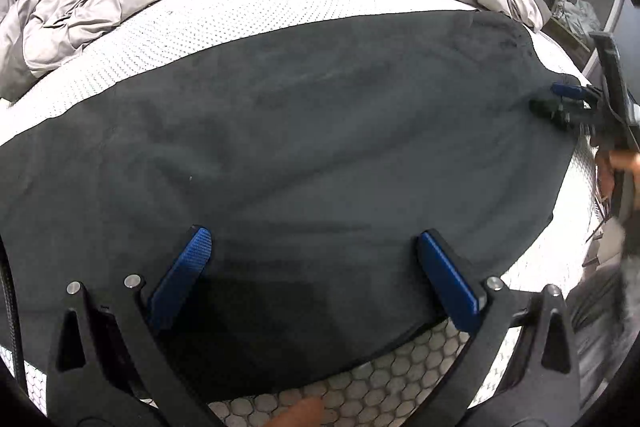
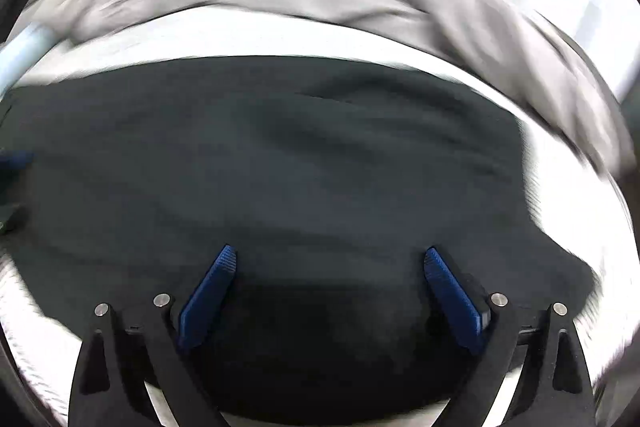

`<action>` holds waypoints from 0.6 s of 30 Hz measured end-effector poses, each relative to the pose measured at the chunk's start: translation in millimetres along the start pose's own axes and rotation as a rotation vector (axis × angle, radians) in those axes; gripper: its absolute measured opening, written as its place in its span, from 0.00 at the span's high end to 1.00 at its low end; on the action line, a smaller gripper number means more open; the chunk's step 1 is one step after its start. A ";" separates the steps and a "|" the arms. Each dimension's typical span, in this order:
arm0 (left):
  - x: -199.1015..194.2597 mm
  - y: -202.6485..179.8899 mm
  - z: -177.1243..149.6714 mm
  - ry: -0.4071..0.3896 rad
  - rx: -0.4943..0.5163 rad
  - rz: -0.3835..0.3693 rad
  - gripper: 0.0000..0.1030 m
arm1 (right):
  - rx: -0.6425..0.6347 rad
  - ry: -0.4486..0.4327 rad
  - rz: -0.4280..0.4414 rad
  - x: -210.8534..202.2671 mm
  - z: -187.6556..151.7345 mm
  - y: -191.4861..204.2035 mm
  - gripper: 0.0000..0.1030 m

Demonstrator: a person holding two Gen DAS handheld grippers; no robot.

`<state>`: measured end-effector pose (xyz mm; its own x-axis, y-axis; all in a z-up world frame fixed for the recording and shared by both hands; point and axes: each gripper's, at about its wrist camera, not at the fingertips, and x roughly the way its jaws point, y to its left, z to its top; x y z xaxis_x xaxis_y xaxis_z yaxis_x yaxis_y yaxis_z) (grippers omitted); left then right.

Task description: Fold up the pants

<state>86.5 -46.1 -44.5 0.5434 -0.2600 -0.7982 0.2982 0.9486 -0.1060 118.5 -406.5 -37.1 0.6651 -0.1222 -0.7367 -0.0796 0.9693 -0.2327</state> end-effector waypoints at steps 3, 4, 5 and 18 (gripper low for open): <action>1.1 7.8 5.2 0.003 -0.003 -0.002 0.00 | 0.110 0.014 -0.114 6.3 -5.6 -47.6 0.07; 1.7 13.3 7.8 0.006 -0.004 0.000 0.01 | 0.154 0.015 -0.093 5.0 -6.2 -58.4 0.07; -1.5 15.3 10.9 0.009 -0.008 -0.002 0.01 | 0.182 0.010 -0.079 2.2 -6.0 -61.9 0.07; 50.0 3.2 83.9 0.134 0.053 0.024 0.00 | -0.140 0.010 0.250 23.8 63.2 91.9 0.07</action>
<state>180.4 -71.2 -35.0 0.4423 -0.2078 -0.8725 0.3295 0.9424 -0.0574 173.9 -306.8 -35.9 0.6045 0.1145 -0.7883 -0.3427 0.9308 -0.1276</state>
